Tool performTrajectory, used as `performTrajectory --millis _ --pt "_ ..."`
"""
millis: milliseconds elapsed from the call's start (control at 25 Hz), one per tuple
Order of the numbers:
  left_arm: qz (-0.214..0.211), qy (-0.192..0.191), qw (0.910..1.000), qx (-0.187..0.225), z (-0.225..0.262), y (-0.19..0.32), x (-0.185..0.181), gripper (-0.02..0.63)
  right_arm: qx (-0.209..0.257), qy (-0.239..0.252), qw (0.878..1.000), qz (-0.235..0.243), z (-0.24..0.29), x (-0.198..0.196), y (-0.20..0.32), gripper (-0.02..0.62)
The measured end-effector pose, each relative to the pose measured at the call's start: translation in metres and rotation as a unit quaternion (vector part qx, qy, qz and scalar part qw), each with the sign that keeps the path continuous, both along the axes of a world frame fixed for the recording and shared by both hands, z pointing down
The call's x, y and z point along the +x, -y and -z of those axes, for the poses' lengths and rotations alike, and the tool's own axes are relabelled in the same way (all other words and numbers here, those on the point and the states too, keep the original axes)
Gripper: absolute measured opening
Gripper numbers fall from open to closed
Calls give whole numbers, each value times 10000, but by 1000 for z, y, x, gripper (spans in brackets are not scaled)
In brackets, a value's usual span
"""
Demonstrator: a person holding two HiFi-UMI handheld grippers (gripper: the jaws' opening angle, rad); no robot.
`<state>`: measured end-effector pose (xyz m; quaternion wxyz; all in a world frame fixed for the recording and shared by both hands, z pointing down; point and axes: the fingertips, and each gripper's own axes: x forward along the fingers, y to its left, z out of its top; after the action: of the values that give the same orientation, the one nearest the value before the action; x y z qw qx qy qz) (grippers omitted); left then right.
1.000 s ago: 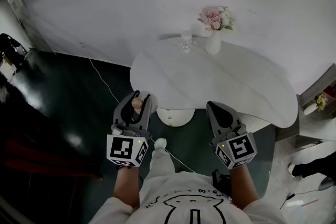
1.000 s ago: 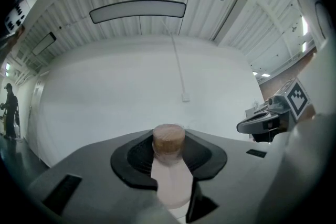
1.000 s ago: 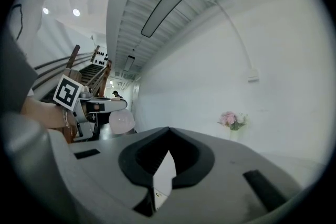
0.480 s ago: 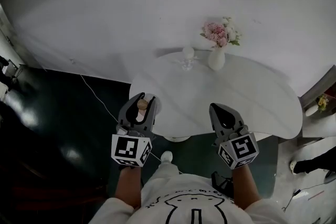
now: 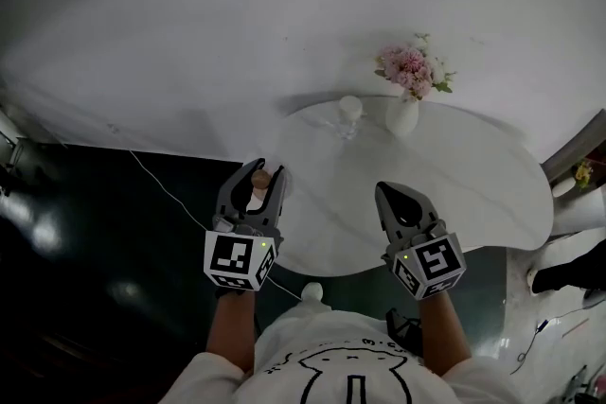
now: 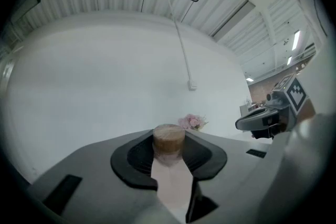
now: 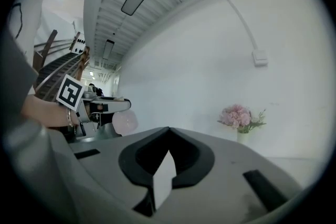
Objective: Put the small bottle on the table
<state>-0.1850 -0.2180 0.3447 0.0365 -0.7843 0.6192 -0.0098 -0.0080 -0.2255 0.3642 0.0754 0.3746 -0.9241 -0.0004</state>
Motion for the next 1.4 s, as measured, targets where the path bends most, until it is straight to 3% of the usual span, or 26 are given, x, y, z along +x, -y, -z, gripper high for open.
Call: performTrajectory --millis 360,840,1400 --pt "-392 2 9987 -316 -40 68 -25 129 -148 -97 9991 -382 -23 -28 44 -8" --pt "-389 -234 9961 -755 -97 139 -35 129 -481 -139 9981 -365 -69 -38 92 -8" --pt "-382 -52 9927 -1142 -155 219 -34 129 -896 -301 9947 -403 -117 -38 138 -8"
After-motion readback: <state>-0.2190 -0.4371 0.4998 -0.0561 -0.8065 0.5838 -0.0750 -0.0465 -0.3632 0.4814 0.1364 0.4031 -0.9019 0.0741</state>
